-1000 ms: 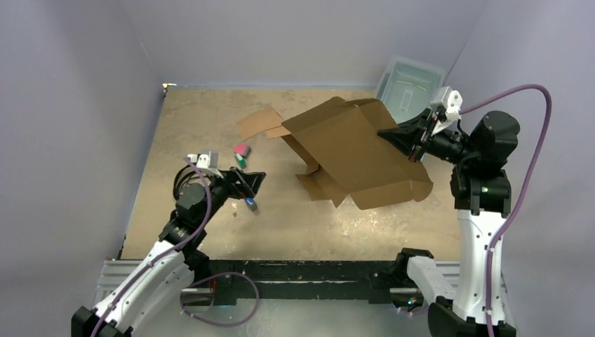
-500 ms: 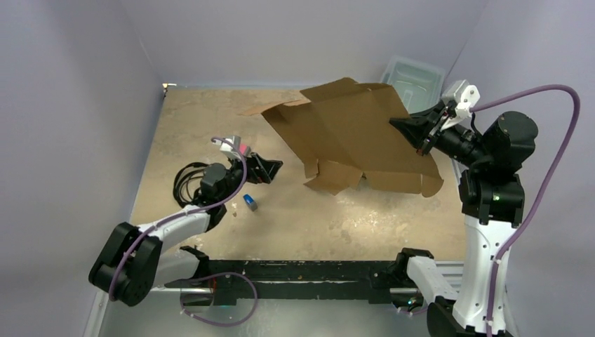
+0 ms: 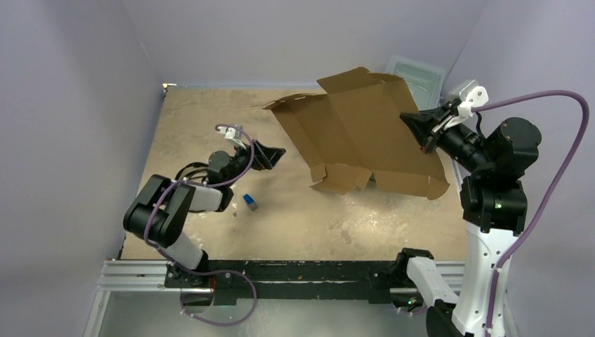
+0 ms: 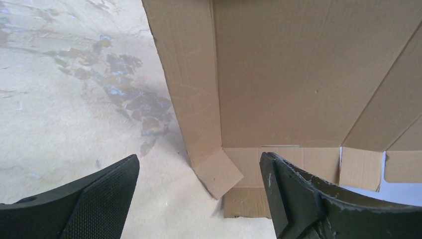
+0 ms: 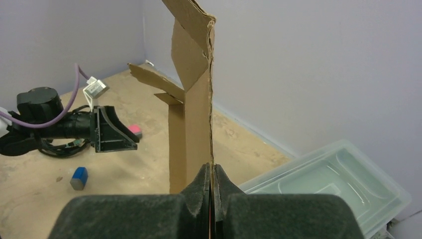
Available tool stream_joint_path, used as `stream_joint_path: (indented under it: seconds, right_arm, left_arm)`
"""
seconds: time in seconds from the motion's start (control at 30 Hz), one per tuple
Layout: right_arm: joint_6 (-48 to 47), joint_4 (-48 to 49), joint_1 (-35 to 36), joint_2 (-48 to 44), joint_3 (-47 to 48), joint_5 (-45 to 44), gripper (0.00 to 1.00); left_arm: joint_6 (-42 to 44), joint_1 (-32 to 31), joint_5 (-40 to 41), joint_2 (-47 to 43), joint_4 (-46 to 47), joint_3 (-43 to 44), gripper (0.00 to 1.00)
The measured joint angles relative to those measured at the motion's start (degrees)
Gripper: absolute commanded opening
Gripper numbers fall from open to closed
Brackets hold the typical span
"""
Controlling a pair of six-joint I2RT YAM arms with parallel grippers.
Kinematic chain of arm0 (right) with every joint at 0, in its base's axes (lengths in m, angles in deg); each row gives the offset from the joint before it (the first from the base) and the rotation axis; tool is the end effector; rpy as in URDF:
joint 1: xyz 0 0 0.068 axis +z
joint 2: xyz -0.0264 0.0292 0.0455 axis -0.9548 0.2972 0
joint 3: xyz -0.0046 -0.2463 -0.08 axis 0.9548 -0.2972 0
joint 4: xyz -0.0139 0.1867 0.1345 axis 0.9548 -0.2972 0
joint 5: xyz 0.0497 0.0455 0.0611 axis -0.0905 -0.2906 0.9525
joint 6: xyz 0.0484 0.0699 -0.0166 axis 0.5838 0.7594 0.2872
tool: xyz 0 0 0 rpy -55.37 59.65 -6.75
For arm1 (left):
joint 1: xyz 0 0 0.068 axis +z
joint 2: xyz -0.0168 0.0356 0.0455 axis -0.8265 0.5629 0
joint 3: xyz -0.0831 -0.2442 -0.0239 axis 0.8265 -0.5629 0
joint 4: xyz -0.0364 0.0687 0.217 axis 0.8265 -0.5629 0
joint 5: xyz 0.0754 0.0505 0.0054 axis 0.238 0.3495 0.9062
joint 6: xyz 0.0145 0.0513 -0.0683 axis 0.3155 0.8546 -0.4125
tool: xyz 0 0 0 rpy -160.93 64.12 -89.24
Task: Fold the paper box
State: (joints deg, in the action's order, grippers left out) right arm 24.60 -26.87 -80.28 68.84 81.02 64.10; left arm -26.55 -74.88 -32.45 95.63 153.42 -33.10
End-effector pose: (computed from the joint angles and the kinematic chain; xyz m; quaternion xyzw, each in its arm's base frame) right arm 0.1361 0.0361 0.4802 -0.2739 0.6373 0.1736 0.6990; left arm 0.2875 -0.1271 0.1983 -0.0166 0.7088 -0.4551 0.5386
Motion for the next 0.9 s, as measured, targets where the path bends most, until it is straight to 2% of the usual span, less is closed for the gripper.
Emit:
stream_joint_path:
  seconds: [0.27, 0.63, 0.73, 0.83, 0.9]
  right_arm:
    - [-0.55, -0.76, 0.00, -0.09, -0.11, -0.70, 0.00]
    - [-0.74, -0.68, 0.00, -0.11, -0.55, -0.20, 0.00]
    - [-0.74, -0.72, 0.00, -0.31, -0.98, -0.13, 0.00]
    - [-0.74, -0.70, 0.00, -0.31, -1.07, -0.04, 0.00]
    - [-0.74, -0.70, 0.00, -0.31, -1.07, -0.04, 0.00]
  left_arm:
    - [-6.19, 0.02, -4.13, 14.53, 12.39, 4.81, 0.89]
    - [-12.48, -0.22, -5.29, 28.89, 18.91, 15.43, 0.75]
    - [-14.12, -0.85, -5.29, 32.74, 19.47, 18.97, 0.68]
    - [-16.41, -1.46, -5.64, 36.46, 19.82, 21.77, 0.56]
    - [-17.97, -1.68, -6.01, 38.66, 19.85, 23.08, 0.53]
